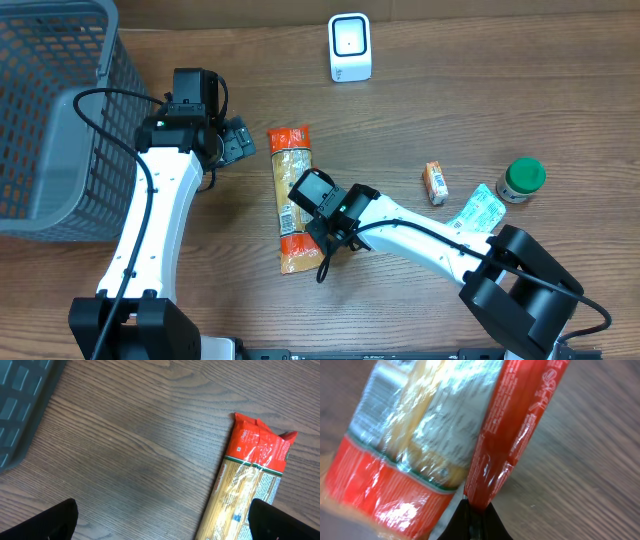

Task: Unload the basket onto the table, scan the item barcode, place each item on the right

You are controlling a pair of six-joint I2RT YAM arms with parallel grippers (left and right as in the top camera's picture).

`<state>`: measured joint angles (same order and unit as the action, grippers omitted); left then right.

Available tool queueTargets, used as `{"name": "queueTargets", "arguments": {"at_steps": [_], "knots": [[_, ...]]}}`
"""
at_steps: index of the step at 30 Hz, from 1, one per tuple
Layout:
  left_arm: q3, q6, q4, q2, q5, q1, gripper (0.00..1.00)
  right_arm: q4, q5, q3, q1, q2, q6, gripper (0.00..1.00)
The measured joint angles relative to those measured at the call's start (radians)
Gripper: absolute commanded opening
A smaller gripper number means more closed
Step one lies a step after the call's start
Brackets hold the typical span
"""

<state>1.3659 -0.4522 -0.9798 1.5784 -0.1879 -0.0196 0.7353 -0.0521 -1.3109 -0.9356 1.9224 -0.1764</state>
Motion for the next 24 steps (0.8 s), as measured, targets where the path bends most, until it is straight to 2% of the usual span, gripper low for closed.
{"name": "queueTargets", "arguments": {"at_steps": [7,14,15,17,18,20,24], "knots": [[0.0,0.0,0.0,0.0,0.0,0.0,1.0,0.023,0.183,0.0,0.0,-0.001,0.192,0.04],[0.0,0.0,0.0,0.0,0.0,0.0,1.0,0.089,0.257,0.0,0.0,-0.001,0.374,0.07],[0.0,0.0,0.0,0.0,0.0,0.0,1.0,0.091,0.26,0.0,0.0,-0.001,0.391,0.11],[0.0,0.0,0.0,0.0,0.0,0.0,1.0,0.089,0.266,0.0,0.0,-0.001,0.424,0.26],[0.0,0.0,0.0,0.0,0.0,0.0,1.0,0.085,0.269,0.0,0.0,-0.001,0.438,0.29],[0.0,0.0,0.0,0.0,0.0,0.0,1.0,0.069,0.27,0.0,0.0,-0.001,0.458,0.32],[0.0,0.0,0.0,0.0,0.0,0.0,1.0,0.062,0.256,0.0,0.0,-0.001,0.476,0.32]]}}
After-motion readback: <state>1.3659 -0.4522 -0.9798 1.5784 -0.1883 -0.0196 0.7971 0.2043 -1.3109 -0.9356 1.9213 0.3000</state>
